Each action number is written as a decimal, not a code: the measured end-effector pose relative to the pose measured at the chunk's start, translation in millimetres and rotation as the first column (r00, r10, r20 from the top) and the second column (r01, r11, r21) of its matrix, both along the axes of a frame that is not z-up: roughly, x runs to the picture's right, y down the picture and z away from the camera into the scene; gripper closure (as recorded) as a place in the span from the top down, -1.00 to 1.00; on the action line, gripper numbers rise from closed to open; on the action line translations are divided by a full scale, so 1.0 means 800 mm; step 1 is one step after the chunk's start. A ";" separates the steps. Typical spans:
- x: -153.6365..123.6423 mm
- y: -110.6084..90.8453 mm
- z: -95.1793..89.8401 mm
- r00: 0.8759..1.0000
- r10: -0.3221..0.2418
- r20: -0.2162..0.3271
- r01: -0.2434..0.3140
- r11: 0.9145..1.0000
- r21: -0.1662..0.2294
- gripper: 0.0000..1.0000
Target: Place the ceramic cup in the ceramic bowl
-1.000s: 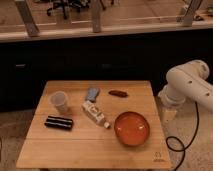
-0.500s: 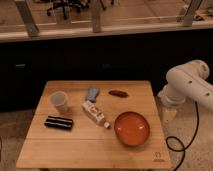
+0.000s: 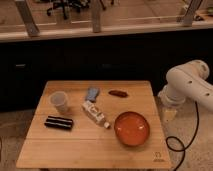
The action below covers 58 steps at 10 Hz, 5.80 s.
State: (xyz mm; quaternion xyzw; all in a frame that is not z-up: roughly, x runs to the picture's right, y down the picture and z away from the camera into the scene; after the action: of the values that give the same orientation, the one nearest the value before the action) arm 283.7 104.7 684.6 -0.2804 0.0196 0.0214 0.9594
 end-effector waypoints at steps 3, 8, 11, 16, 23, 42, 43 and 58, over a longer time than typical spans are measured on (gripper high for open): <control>0.000 0.000 0.000 1.000 0.000 0.000 0.000 1.000 0.000 0.60; 0.000 0.000 0.000 1.000 0.000 0.000 0.000 1.000 0.000 0.60; -0.031 -0.010 0.006 0.999 -0.030 0.012 0.030 1.000 0.005 0.60; -0.090 -0.031 0.019 0.994 -0.102 0.025 0.102 0.995 0.021 0.60; -0.165 -0.058 0.038 0.977 -0.199 0.076 0.195 0.979 0.066 0.60; -0.370 -0.114 0.075 0.850 -0.462 0.254 0.410 0.882 0.234 0.60; -0.384 -0.116 0.077 0.839 -0.474 0.265 0.418 0.875 0.244 0.60; -0.499 -0.123 0.106 0.702 -0.614 0.362 0.513 0.788 0.342 0.60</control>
State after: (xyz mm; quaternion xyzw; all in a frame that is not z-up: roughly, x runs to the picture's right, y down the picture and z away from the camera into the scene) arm -115.6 6.6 769.5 -0.1522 -0.1224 -0.3388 0.9203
